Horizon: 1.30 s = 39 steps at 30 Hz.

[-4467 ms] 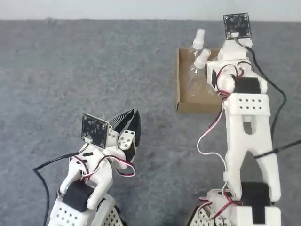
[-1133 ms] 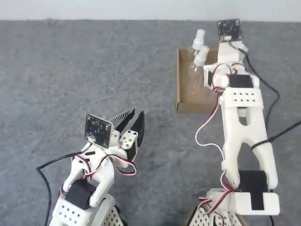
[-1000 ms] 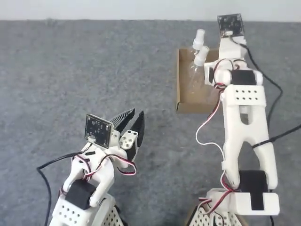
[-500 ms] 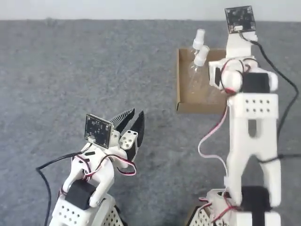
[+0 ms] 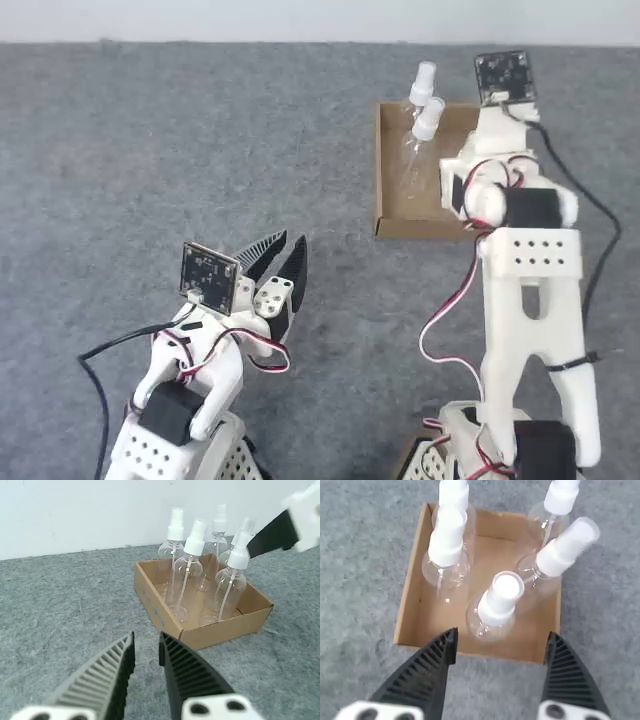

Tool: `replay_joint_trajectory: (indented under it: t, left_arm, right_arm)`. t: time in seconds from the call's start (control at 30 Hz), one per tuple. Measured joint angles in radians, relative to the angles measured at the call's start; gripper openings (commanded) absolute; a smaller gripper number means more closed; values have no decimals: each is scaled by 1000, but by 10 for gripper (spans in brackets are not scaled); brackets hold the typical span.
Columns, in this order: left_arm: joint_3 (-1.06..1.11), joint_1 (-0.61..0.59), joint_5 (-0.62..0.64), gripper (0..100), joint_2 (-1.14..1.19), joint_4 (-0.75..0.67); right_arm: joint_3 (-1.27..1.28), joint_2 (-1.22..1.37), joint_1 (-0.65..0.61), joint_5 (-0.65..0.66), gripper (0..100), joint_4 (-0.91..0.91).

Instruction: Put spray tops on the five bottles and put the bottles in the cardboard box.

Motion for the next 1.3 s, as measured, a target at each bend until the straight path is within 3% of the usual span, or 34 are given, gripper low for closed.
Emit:
replay_joint_trajectory:
  t: [0.47, 1.1, 1.3]
  left_arm:
    - [3, 0, 0, 76, 0, 0]
    - [3, 0, 0, 76, 0, 0]
    - [3, 0, 0, 76, 0, 0]
  right_arm:
    - [313, 0, 0, 0, 220, -454]
    - [374, 212, -3, 0, 217, -720]
    - [374, 235, 0, 0, 15, -720]
